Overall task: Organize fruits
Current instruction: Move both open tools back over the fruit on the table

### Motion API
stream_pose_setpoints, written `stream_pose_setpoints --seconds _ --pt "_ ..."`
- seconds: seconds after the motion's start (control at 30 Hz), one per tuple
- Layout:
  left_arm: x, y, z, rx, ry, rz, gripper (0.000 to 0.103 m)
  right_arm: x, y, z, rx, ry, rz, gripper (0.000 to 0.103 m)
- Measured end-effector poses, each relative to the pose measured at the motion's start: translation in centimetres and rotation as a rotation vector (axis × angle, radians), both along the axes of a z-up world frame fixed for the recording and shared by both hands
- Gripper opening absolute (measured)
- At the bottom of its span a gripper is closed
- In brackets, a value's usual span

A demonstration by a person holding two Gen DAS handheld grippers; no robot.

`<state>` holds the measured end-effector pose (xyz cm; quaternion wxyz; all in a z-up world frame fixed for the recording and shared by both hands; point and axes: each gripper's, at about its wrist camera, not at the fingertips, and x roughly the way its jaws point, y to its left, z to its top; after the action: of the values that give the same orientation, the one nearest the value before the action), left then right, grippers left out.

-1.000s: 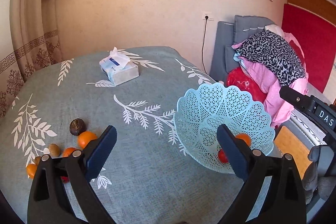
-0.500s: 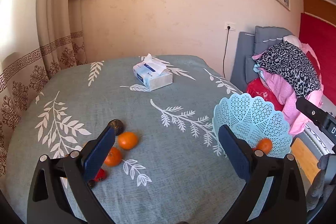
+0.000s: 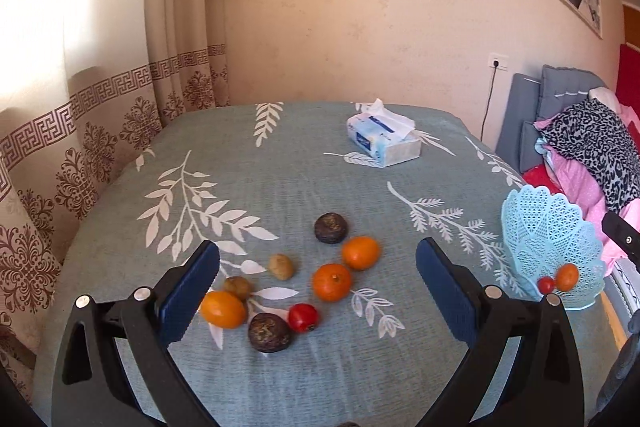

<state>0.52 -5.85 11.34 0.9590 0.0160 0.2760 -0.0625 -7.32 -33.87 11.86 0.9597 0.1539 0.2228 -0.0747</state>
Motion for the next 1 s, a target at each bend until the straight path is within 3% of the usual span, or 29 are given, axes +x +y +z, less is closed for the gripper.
stream_pose_setpoints --seconds 0.43,1.0 --pt "1.1 7.4 -2.2 0.008 0.069 0.155 0.098 1.9 4.0 -0.9 -0.013 0.048 0.081 0.080" --pt "4.7 9.7 -8.8 -0.023 0.267 0.161 0.098 4.9 8.7 -3.6 -0.042 0.144 0.197 0.082"
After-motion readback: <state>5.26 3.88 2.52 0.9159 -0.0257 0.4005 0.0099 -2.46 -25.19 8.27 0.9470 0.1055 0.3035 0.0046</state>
